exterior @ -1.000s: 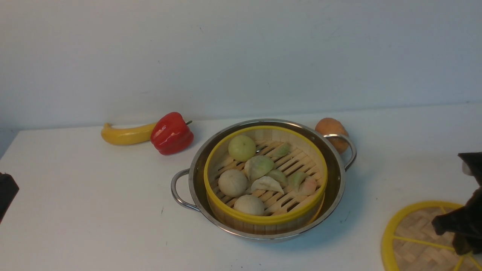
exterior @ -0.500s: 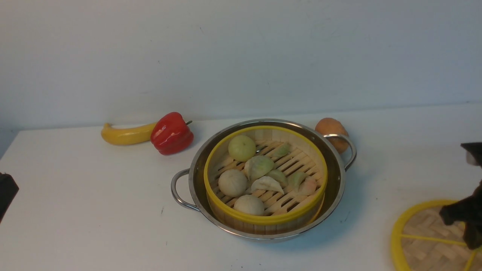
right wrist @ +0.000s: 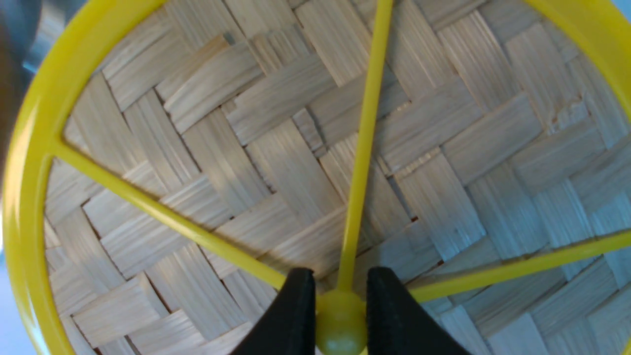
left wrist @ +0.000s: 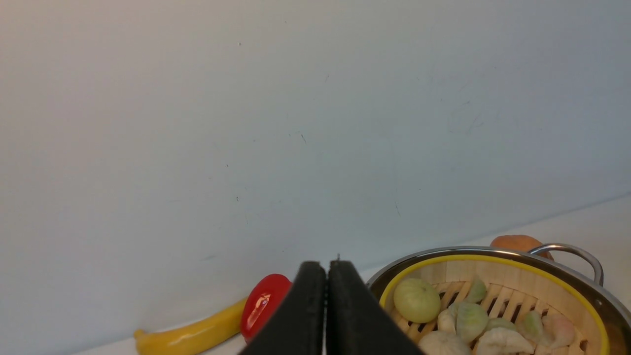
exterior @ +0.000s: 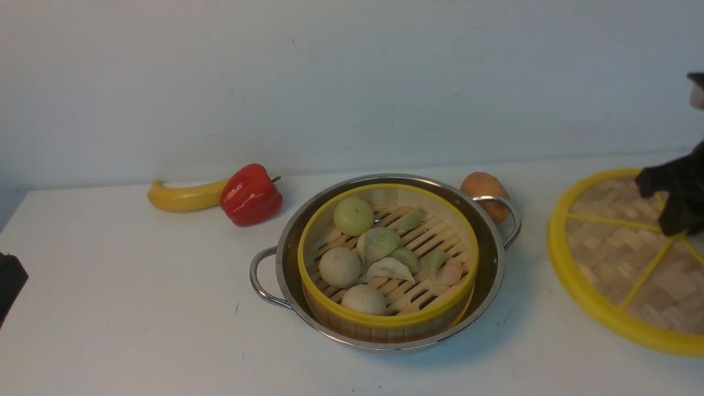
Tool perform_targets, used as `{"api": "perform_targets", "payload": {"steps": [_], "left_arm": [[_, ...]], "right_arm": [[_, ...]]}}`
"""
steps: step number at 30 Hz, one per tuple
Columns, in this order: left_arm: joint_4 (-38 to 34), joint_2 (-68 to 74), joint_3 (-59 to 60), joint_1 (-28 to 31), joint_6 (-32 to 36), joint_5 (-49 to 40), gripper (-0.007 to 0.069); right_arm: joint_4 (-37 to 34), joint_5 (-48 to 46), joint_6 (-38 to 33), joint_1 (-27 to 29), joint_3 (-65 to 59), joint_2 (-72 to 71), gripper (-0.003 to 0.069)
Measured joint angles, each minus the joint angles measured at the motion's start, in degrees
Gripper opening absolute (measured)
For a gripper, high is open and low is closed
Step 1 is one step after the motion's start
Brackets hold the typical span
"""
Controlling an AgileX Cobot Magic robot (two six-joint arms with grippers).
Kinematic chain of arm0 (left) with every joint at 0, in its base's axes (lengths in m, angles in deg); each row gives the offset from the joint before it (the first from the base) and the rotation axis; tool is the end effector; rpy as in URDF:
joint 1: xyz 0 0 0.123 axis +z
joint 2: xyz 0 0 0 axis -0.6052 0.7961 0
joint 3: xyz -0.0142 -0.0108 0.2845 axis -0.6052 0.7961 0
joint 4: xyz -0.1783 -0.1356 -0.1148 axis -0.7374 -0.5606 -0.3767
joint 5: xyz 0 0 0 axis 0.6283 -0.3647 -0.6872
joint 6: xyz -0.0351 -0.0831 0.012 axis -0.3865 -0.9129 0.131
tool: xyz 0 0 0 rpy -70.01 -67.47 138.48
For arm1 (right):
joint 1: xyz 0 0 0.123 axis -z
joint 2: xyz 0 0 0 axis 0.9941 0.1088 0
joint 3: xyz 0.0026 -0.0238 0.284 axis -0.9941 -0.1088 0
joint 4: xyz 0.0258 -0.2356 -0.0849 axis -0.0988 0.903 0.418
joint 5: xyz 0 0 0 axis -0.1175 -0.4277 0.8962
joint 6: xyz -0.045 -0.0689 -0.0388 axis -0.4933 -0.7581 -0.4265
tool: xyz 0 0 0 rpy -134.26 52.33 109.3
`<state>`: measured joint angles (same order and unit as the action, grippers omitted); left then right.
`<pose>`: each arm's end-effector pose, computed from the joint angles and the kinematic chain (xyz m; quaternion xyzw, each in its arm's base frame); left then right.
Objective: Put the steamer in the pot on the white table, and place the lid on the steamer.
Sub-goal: 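Move the gripper down to the bamboo steamer lid and grasp its center knob, then place the bamboo steamer lid onto the steamer basket in the pot with the right gripper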
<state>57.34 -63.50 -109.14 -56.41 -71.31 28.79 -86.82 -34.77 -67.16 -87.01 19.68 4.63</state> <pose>0.0626 -0.0183 0.3224 0.1211 0.6834 -0.0882 0.7145 0.3125 0.0271 0.2946 -0.0002 0.9948 0.0562 0.0853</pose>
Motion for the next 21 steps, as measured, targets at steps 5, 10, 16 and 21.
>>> {"api": "perform_targets", "payload": {"steps": [5, 10, 16, 21], "left_arm": [[0.0, 0.0, 0.0, 0.0, 0.99, -1.62, 0.0], [0.0, 0.0, 0.0, 0.0, 2.15, -3.5, 0.0], [0.0, 0.0, 0.0, 0.0, 2.46, -3.9, 0.0], [0.0, 0.0, 0.0, 0.0, 2.52, -3.9, 0.0]], "right_arm": [[-5.91, -0.43, -0.79, -2.74, 6.05, 2.53, 0.0144], [-6.57, -0.56, 0.43, -10.17, 15.25, 9.97, 0.0144], [-7.16, -0.51, 2.76, -18.68, 30.55, 20.36, 0.0144], [-7.56, -0.25, 3.18, -22.54, 36.83, 24.81, 0.0144]]}}
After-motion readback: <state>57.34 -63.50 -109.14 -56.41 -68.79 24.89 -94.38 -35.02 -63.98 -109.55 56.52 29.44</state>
